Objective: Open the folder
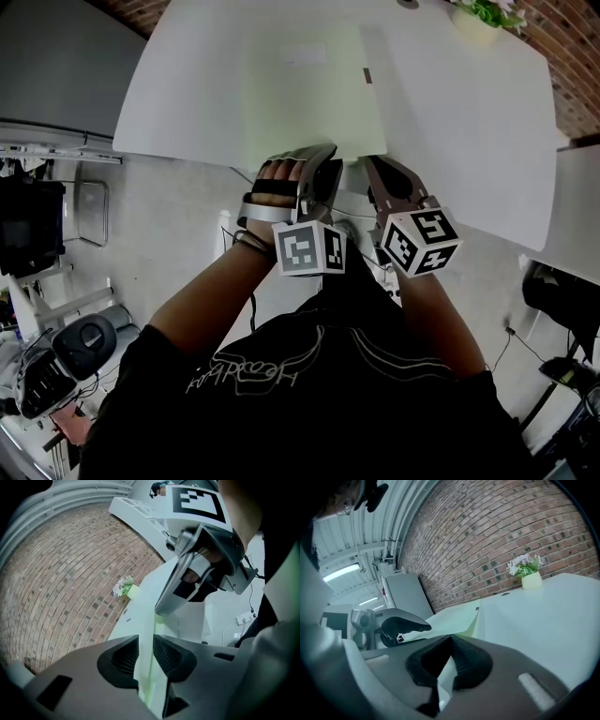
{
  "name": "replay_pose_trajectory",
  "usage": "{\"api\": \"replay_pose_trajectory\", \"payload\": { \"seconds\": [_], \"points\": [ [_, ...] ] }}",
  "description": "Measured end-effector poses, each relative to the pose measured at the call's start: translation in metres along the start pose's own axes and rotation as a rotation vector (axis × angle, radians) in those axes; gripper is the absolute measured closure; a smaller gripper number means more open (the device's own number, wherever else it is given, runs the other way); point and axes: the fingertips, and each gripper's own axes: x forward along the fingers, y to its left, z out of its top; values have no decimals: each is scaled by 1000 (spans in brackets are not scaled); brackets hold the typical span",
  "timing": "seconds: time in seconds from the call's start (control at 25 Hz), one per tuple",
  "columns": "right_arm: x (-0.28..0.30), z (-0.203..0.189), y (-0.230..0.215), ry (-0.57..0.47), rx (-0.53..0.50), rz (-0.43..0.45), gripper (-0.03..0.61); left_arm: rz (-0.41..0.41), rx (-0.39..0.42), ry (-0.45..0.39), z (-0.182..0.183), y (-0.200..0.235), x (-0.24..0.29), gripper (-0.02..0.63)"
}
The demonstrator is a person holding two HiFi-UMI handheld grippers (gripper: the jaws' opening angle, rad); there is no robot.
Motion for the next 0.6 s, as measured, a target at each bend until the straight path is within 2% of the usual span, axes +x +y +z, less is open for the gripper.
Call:
{"api": "replay_pose_trajectory", "payload": {
  "seconds": [0.24, 0.4, 0.6],
  "points": [
    [4, 0, -4, -2, -6, -2, 580, 8, -13, 9, -1, 2, 11, 543],
    [5, 4, -10, 1, -23, -7, 580, -10, -23, 13, 3, 2, 16, 569],
    [7, 6, -8, 22, -103, -10, 580, -37, -66, 9, 2, 5, 15, 578]
  ]
}}
